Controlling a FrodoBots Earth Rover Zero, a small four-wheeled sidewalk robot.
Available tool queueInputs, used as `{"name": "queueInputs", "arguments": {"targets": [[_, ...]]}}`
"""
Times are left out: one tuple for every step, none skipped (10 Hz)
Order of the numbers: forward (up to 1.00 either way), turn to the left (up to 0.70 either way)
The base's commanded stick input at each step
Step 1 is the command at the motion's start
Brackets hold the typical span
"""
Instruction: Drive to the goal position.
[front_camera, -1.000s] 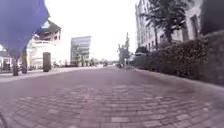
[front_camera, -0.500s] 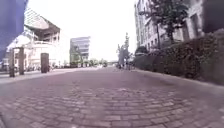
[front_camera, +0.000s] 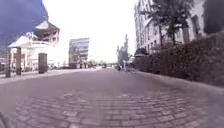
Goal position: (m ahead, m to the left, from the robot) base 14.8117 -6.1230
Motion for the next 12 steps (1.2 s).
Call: {"name": "queueInputs", "arguments": {"targets": [[0.7, 0.0], [0.7, 0.0], [0.7, 0.0], [0.7, 0.0], [0.7, 0.0], [0.7, 0.0], [0.7, 0.0], [0.7, 0.0], [0.7, 0.0], [0.7, 0.0], [0.7, 0.0], [0.7, 0.0]]}}
